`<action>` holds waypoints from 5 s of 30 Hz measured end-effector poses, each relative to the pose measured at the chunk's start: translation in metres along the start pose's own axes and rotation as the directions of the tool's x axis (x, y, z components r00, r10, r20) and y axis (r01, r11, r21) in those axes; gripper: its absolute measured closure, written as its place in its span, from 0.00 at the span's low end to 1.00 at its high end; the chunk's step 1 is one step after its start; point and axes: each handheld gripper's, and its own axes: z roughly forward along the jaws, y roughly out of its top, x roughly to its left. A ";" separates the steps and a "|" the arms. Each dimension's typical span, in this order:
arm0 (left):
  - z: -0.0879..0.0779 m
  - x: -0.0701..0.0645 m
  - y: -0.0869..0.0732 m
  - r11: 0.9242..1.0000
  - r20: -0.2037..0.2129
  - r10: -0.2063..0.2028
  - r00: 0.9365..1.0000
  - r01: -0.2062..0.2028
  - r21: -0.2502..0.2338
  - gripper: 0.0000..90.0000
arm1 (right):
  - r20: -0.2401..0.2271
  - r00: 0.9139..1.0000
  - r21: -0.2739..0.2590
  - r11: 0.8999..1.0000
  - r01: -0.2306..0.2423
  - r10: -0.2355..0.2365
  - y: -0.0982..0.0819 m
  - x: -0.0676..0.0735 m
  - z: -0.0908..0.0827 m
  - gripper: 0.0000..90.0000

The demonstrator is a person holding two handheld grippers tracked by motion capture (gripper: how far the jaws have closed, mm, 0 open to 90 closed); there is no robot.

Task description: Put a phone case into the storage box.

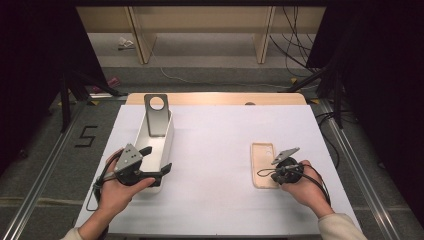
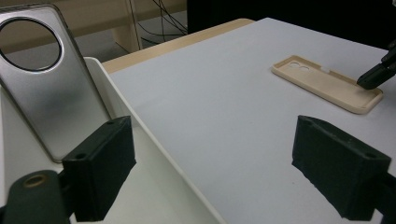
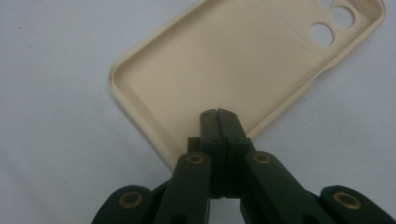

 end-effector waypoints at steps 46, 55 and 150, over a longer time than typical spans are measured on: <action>0.001 -0.001 -0.001 1.000 0.007 -0.001 1.000 0.001 0.002 0.15 | -0.046 0.857 0.165 0.842 0.514 -0.514 0.025 0.017 -0.005 0.36; 0.002 -0.001 -0.001 1.000 0.012 -0.001 1.000 0.001 0.006 0.15 | -0.067 0.830 0.228 0.802 0.553 -0.554 0.033 0.022 0.004 0.41; 0.002 0.000 -0.003 1.000 0.020 -0.002 1.000 0.002 0.011 0.16 | -0.122 0.863 -0.293 0.848 0.441 -0.490 0.026 0.023 -0.011 0.98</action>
